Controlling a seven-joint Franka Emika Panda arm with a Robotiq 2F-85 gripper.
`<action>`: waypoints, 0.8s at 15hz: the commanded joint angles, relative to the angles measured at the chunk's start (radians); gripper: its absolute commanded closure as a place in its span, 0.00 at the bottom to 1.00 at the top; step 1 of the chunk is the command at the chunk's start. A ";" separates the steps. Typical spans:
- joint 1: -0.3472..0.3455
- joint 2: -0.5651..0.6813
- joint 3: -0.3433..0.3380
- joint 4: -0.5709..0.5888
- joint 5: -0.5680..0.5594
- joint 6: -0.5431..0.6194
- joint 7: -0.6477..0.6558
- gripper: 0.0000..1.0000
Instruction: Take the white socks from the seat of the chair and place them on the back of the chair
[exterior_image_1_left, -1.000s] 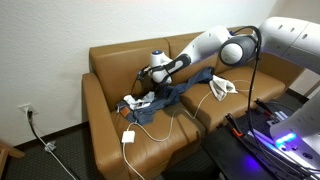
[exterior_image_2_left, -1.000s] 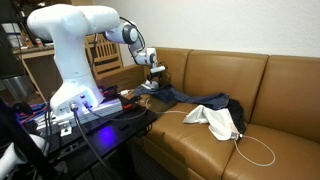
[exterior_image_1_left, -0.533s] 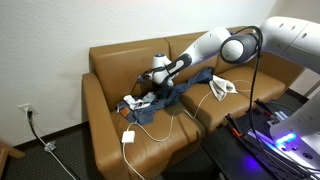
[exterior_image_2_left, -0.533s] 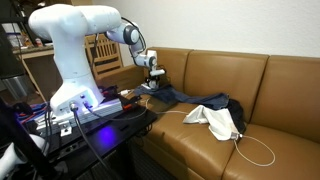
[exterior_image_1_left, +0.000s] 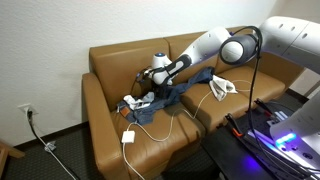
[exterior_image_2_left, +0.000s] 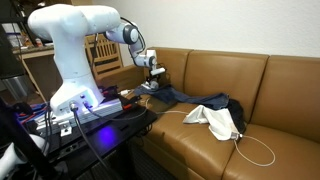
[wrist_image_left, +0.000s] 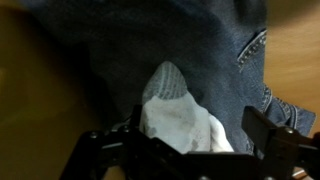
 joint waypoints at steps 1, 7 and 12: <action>0.022 0.000 -0.025 -0.005 -0.009 0.051 0.026 0.00; 0.017 0.000 -0.011 0.003 -0.004 0.022 0.018 0.00; -0.014 0.000 -0.001 -0.040 -0.018 0.106 -0.063 0.00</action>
